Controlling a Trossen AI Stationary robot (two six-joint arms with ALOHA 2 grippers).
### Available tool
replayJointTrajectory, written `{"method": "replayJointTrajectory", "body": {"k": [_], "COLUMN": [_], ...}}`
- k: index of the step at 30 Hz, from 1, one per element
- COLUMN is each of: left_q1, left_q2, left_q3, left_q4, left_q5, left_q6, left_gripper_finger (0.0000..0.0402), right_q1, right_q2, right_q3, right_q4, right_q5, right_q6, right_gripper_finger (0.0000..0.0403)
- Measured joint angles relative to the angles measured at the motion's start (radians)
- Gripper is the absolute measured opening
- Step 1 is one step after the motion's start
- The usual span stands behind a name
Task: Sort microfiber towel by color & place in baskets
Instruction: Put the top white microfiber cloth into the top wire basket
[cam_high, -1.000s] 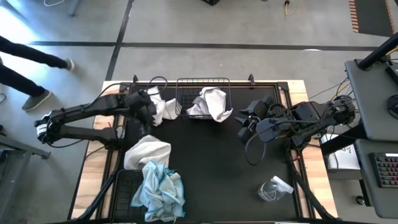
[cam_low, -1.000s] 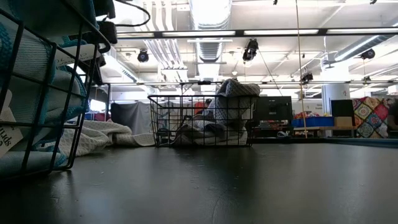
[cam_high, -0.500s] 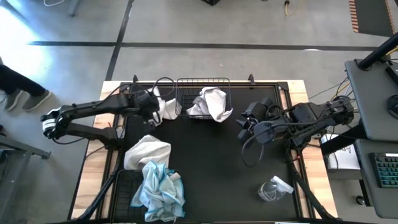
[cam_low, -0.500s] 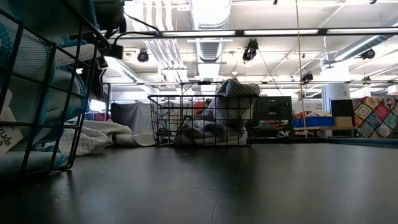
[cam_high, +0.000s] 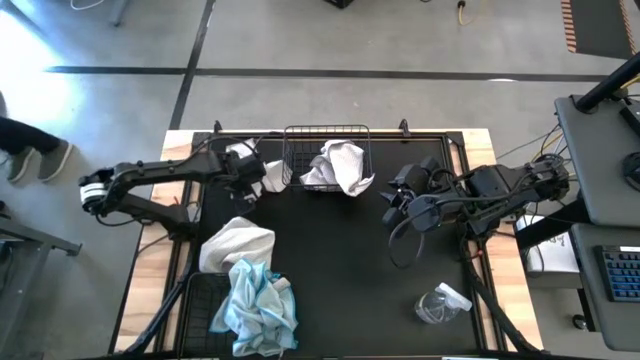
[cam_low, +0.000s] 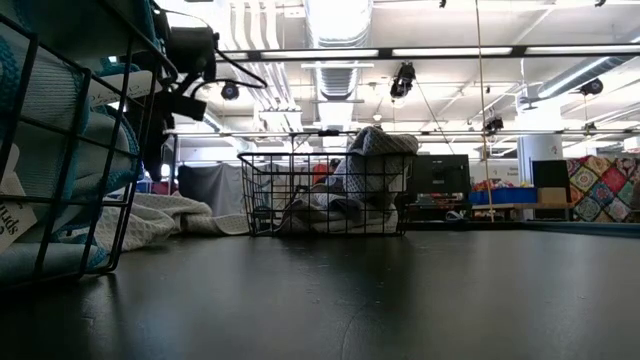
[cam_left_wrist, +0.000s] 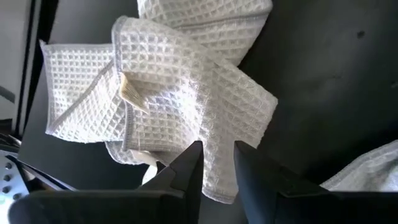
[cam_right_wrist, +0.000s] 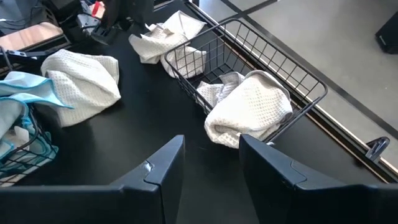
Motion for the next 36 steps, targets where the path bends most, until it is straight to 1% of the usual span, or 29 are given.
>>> {"method": "replayJointTrajectory", "body": {"k": [15,36], "left_q1": [0.0,0.0], "left_q2": [0.111,0.272], "left_q3": [0.0,0.0], "left_q4": [0.021,0.079], "left_q5": [-0.015,-0.015], "left_q6": [-0.014,-0.02], "left_gripper_finger": [0.0102,0.0103], "right_q1": [0.0,0.0], "right_q2": [0.0,0.0], "right_q3": [0.0,0.0], "right_q4": [0.001,0.001], "right_q5": [0.0,0.0], "right_q6": [0.001,0.001], "right_gripper_finger": [0.0146,0.0146]}}
